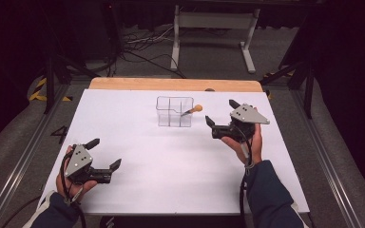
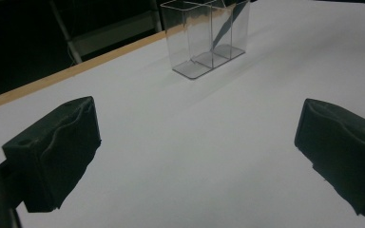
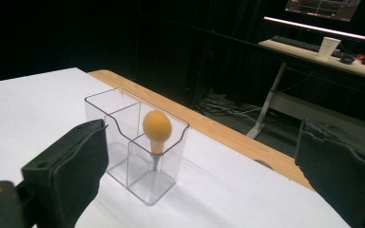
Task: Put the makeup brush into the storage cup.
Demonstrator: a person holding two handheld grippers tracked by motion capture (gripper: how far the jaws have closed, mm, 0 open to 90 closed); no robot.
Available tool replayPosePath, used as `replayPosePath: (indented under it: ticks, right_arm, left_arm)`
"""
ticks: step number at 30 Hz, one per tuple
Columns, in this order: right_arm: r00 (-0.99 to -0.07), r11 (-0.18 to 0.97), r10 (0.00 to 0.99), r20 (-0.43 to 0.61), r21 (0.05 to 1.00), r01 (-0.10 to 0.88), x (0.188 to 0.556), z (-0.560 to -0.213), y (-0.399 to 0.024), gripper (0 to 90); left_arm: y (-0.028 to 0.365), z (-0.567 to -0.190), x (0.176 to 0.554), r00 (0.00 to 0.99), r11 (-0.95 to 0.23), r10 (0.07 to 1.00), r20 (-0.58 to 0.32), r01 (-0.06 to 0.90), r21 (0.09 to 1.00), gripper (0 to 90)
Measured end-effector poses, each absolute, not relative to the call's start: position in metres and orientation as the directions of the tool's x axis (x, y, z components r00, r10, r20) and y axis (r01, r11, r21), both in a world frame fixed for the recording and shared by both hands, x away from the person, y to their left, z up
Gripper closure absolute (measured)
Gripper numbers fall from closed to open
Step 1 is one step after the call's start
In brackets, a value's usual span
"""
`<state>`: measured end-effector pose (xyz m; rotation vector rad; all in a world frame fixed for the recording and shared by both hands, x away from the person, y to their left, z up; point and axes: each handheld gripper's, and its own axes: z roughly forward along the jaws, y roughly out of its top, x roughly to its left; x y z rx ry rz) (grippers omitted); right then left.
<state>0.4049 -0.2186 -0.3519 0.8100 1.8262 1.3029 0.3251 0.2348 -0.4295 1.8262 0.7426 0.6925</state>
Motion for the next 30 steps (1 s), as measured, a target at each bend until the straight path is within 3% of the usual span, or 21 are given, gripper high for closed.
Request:
replayPosePath:
  ticks: [30]
  right_arm:
    - [-0.528, 0.315, 0.817, -0.231, 0.946, 0.074, 0.381, -0.367, -0.24, 4.5]
  left_arm:
    - [0.233, -0.429, 0.324, 0.644, -0.316, 0.752, 0.138, 0.169, 0.934, 2.1]
